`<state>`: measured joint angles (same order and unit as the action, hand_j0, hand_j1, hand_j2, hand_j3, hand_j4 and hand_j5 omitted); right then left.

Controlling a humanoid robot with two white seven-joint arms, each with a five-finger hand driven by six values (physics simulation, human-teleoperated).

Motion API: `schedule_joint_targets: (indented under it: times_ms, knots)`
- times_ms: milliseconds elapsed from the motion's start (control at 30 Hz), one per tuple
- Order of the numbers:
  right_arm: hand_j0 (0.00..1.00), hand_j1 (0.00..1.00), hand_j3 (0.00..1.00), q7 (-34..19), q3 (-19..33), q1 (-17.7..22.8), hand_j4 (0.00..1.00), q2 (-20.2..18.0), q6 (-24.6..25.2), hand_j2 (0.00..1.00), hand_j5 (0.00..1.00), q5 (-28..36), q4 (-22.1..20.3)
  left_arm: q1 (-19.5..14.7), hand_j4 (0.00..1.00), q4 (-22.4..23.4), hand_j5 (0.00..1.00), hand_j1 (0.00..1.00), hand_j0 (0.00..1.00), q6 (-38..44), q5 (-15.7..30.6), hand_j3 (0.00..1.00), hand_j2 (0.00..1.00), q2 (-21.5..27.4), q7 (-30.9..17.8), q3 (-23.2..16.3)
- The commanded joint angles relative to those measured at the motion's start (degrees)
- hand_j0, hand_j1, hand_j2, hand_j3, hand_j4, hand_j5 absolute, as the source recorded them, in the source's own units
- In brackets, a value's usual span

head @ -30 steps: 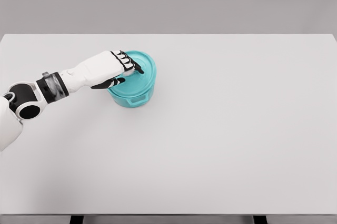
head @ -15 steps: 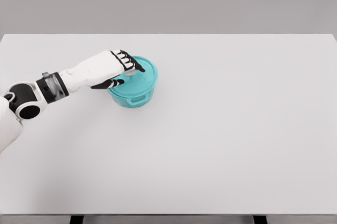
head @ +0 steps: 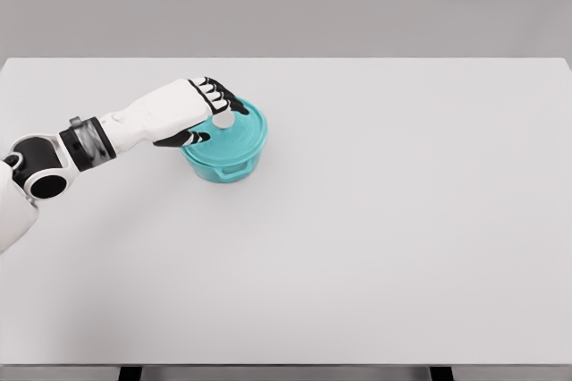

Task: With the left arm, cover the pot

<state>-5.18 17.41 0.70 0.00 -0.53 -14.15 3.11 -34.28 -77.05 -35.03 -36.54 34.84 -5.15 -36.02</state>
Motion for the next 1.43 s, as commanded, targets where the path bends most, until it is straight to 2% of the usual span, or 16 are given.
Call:
schedule_joint_targets:
  times_ms: [0, 500, 633, 700, 767, 833, 900, 1000, 1100, 1133, 1233, 1400]
  knots:
    - [1.00, 1.00, 1.00, 0.0, 0.0, 0.0, 1.00, 0.0, 0.0, 1.00, 1.00, 0.0, 0.1, 0.0, 0.80, -0.2, 0.80, 0.80, 0.80, 0.0, 0.4, 0.80, 0.80, 0.0, 0.1, 0.1]
    - [1.00, 1.00, 1.00, 0.0, 0.0, 0.0, 1.00, 0.0, 0.0, 1.00, 1.00, 0.0, 0.1, -0.3, 0.84, -2.3, 0.84, 0.84, 0.84, 0.0, 0.9, 0.84, 0.84, 1.2, 0.0, 0.7]
    - [1.00, 1.00, 1.00, 0.0, 0.0, 0.0, 1.00, 0.0, 0.0, 1.00, 1.00, 0.0, 0.0, 0.2, 0.85, -5.7, 0.85, 0.85, 0.85, 0.0, 0.9, 0.85, 0.85, 4.4, 0.0, 2.1]
    - [1.00, 1.00, 1.00, 0.0, 0.0, 0.0, 1.00, 0.0, 0.0, 1.00, 1.00, 0.0, 0.0, 0.3, 0.85, -5.8, 0.85, 0.85, 0.85, 0.0, 0.9, 0.85, 0.85, 5.0, 0.0, 2.4]
    - [1.00, 1.00, 1.00, 0.0, 0.0, 0.0, 1.00, 0.0, 0.0, 1.00, 1.00, 0.0, 0.1, 0.4, 0.93, -8.2, 0.93, 0.93, 0.93, 0.0, 0.9, 0.93, 0.93, 7.3, 0.0, 3.6]
    - [1.00, 1.00, 1.00, 0.0, 0.0, 0.0, 1.00, 0.0, 0.0, 1.00, 1.00, 0.0, 0.0, 0.6, 0.93, -9.5, 0.93, 0.93, 0.93, 0.0, 0.9, 0.93, 0.93, 9.2, 0.1, 4.7]
    - [1.00, 1.00, 1.00, 0.0, 0.0, 0.0, 1.00, 0.0, 0.0, 1.00, 1.00, 0.0, 0.1, 1.9, 0.94, -9.5, 0.94, 0.94, 0.94, 0.0, 1.1, 0.94, 0.94, 10.8, 0.0, 6.9]
    - [1.00, 1.00, 1.00, 0.0, 0.0, 0.0, 1.00, 0.0, 0.0, 1.00, 1.00, 0.0, 0.0, 5.4, 1.00, -9.7, 1.00, 1.00, 1.00, 0.0, 1.5, 1.00, 1.00, 13.8, 0.0, 11.5]
    - [1.00, 1.00, 1.00, 0.0, 0.0, 0.0, 1.00, 0.0, 0.0, 1.00, 1.00, 0.0, 0.1, 11.6, 1.00, -8.0, 1.00, 1.00, 1.00, 0.0, 1.4, 1.00, 1.00, 15.4, -0.2, 18.4]
    - [1.00, 1.00, 1.00, 0.0, 0.0, 0.0, 1.00, 0.0, 0.0, 1.00, 1.00, 0.0, 0.1, 12.5, 1.00, -7.4, 1.00, 1.00, 1.00, 0.0, 1.4, 1.00, 1.00, 16.5, -0.4, 19.3]
    - [1.00, 1.00, 1.00, 0.0, 0.0, 0.0, 1.00, 0.0, 0.0, 1.00, 1.00, 0.0, 0.0, 12.9, 1.00, -6.4, 1.00, 1.00, 1.00, 0.0, 1.6, 1.00, 1.00, 16.7, -3.0, 19.4]
    - [1.00, 1.00, 1.00, 0.0, 0.0, 0.0, 1.00, 0.0, 0.0, 1.00, 1.00, 0.0, 0.1, 13.2, 1.00, -6.4, 1.00, 1.00, 1.00, 0.0, 1.7, 1.00, 1.00, 16.7, -3.1, 19.4]
